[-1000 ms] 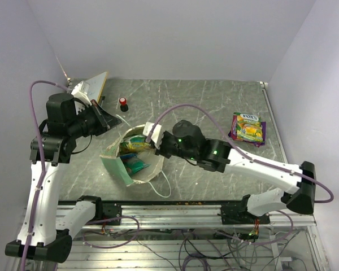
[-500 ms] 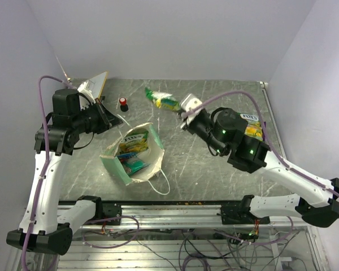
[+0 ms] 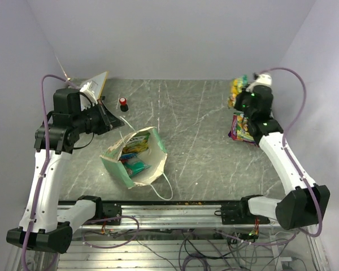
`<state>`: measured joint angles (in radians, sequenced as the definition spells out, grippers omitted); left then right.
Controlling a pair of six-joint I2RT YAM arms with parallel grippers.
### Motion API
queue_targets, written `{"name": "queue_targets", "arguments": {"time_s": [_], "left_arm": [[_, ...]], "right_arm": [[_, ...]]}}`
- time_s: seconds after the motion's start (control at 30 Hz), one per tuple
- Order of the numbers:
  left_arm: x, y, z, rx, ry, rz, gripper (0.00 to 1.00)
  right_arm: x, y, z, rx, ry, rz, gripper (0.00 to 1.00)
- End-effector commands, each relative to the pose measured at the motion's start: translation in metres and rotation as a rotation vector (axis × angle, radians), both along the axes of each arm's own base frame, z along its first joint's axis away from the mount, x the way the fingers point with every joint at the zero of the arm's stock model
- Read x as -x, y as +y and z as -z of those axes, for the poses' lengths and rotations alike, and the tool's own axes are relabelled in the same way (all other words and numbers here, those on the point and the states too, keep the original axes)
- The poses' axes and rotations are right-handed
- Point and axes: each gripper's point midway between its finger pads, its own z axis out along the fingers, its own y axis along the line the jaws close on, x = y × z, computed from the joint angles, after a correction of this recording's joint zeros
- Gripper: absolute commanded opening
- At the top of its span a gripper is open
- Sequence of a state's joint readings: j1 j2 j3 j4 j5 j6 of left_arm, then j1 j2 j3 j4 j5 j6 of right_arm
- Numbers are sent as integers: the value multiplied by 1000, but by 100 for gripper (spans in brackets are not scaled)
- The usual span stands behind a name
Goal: Take the snacks out of the paper bag
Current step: Place the snack at the center of the board.
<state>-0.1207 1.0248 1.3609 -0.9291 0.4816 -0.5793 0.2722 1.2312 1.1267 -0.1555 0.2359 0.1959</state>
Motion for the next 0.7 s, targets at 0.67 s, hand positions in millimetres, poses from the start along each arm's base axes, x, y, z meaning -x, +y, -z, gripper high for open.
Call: {"name": "queue_targets", "arguments": {"time_s": [0.67], "left_arm": [[9,-20,-16,-65,-85,121,7]], "right_arm": [[8,-156,68,-945,-163,295,0]]}}
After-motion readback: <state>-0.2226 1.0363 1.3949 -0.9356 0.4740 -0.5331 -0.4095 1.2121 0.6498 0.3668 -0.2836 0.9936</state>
